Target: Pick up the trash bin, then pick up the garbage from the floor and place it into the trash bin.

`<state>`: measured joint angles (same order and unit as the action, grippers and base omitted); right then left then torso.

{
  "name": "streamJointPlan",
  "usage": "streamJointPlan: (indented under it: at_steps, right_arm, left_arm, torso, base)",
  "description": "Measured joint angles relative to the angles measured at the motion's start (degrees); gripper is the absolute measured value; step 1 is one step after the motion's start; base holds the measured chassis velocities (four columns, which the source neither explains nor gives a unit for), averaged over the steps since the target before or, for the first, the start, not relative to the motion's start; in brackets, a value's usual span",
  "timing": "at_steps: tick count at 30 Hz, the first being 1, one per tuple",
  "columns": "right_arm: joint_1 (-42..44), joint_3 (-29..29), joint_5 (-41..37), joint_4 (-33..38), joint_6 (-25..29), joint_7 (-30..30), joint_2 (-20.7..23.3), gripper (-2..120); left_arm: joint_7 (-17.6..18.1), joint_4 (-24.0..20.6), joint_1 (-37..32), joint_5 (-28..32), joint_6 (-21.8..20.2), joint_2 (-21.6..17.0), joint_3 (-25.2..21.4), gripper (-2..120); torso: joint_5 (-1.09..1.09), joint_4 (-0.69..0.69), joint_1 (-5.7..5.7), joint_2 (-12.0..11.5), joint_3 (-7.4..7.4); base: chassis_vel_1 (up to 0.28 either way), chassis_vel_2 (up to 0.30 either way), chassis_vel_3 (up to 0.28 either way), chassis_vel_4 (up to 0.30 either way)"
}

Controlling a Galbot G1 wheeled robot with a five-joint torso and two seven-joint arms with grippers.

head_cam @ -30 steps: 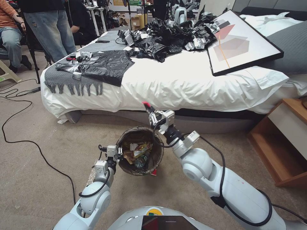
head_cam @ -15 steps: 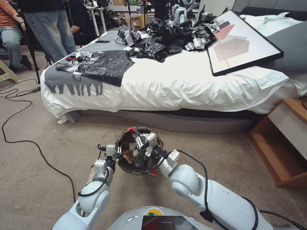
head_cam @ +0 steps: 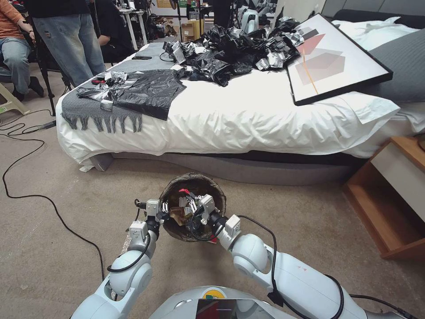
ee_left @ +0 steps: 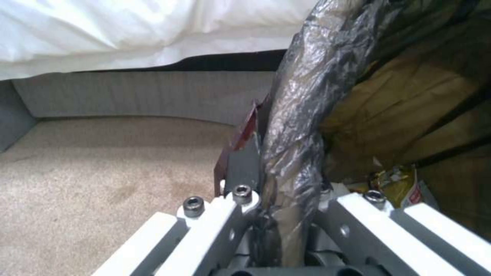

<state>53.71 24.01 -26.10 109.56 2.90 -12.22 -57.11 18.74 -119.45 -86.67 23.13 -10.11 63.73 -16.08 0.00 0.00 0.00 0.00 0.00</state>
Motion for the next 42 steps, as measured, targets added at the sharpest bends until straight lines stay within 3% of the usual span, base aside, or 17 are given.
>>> streamJointPlan:
  at_steps: [3,6,29,37,41,42]
  right_arm:
    - [-0.13,0.10,0.23,-0.33,-0.59,-0.77,0.01,1]
    - [-0.24,0.16,0.38,-0.59,-0.93,-1.56,0.06,18]
    - [-1.04,-0.08,-0.22,0.71,-1.01,-2.64,0.40,98]
    - [-0.62,-5.38,-2.96,7.46,-0.89,-3.09,1.06,100]
    - [1.59,-12.87,-5.12,13.89,-1.93,-3.69,2.87,100]
    - [3.70,-17.09,-5.61,16.21,-2.24,-3.81,3.74,100]
  left_arm:
    - [0.00,-0.01,-0.02,0.04,0.04,0.01,-0.06,3]
    - [-0.01,-0.05,-0.13,0.09,0.12,0.03,-0.13,3]
    - [0.03,0.38,0.40,0.46,0.21,0.08,-0.16,3]
    - [0.04,0.43,0.39,0.48,0.21,0.16,-0.43,3]
    - [0.04,0.49,0.26,0.40,0.26,0.21,-0.60,3]
    - [0.04,0.55,0.24,0.21,0.32,0.24,-0.63,3]
  torso:
    - [0.00,0.00,0.00,0.00,0.00]
    - [0.00,0.00,0.00,0.00,0.00]
    - [0.00,0.00,0.00,0.00,0.00]
    - [0.01,0.01,0.00,0.00,0.00]
    - [0.01,0.01,0.00,0.00,0.00]
    - [0.01,0.00,0.00,0.00,0.00]
  base:
    - [0.000,0.000,0.000,0.000]
    - [0.000,0.000,0.000,0.000]
    - [0.000,0.000,0.000,0.000]
    - [0.000,0.000,0.000,0.000]
    - [0.000,0.000,0.000,0.000]
    - [0.000,0.000,0.000,0.000]
